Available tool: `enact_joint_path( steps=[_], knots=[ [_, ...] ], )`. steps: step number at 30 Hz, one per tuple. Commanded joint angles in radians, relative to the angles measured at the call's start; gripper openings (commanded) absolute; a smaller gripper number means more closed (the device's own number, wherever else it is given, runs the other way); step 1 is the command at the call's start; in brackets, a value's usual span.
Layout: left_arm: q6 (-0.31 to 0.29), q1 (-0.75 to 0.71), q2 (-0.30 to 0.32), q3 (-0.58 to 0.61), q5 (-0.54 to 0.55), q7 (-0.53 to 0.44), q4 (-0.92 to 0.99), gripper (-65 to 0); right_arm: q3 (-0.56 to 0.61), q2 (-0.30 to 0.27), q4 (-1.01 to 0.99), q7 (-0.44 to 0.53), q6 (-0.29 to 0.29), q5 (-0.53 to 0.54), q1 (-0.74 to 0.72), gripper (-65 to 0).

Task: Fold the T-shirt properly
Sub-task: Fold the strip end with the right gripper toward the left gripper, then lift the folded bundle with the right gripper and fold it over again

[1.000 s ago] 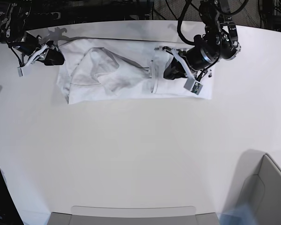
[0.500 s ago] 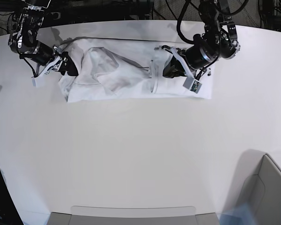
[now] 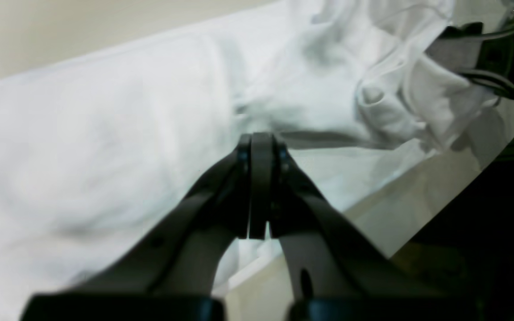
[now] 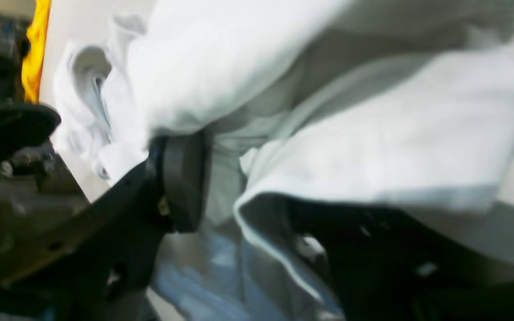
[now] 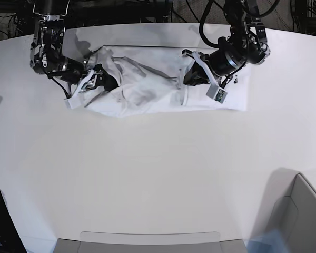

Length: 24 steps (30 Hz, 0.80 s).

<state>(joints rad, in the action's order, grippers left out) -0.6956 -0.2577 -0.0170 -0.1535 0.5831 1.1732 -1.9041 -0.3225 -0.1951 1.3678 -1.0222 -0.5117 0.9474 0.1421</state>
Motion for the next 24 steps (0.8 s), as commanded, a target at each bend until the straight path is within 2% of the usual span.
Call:
enact_joint_path(
  steps=[1, 2, 4, 8, 9, 12, 16, 18, 20, 24],
  knots=[
    [-0.003, 0.005, -0.004, 0.001, 0.019, -0.019, -0.015, -65.0, 0.026, -0.007, 0.012, 0.026, -0.005, -0.02, -0.025, -35.5],
    [-0.003, 0.005, -0.004, 0.001, 0.019, -0.019, -0.015, -65.0, 0.053, -0.005, 0.012, 0.042, -0.005, -0.058, -0.034, -35.8],
    [-0.003, -0.001, -0.004, 0.001, 0.019, -0.019, -0.015, -65.0, 0.104, 0.009, 0.014, 0.065, -0.005, -0.156, -0.052, -40.9],
    [-0.003, -0.012, -0.002, 0.001, 0.019, -0.019, -0.015, -65.0, 0.159, 0.035, 0.009, 0.076, -0.005, -0.356, -0.118, -62.8],
    [-0.003, -0.013, -0.002, 0.001, 0.019, -0.019, -0.015, -65.0, 0.168, 0.05, 0.009, 0.076, -0.005, -0.405, -0.134, -65.0],
    [-0.003, -0.013, -0.002, 0.001, 0.021, -0.019, -0.015, -65.0, 0.197, 0.07, 0.009, 0.069, -0.005, -0.523, -0.194, -65.0],
    [-0.003, -0.013, -0.002, 0.001, 0.021, -0.019, -0.018, -65.0, 0.173, 0.073, 0.008, 0.069, 0.0, -0.591, -0.264, -65.0],
    [-0.003, -0.013, -0.002, -0.002, 0.021, -0.019, -0.019, -65.0, 0.113, 0.065, -0.015, 0.067, 0.045, -0.621, -0.302, -65.0],
    [-0.003, -0.013, -0.002, -0.005, 0.021, -0.019, -0.019, -65.0, 0.064, 0.026, -0.047, 0.073, 0.086, -0.652, -0.339, -65.0],
    [-0.003, -0.013, -0.002, -0.007, 0.021, -0.019, -0.019, -65.0, 0.01, -0.071, -0.098, 0.092, 0.111, -0.657, -0.388, -65.0]
  ],
)
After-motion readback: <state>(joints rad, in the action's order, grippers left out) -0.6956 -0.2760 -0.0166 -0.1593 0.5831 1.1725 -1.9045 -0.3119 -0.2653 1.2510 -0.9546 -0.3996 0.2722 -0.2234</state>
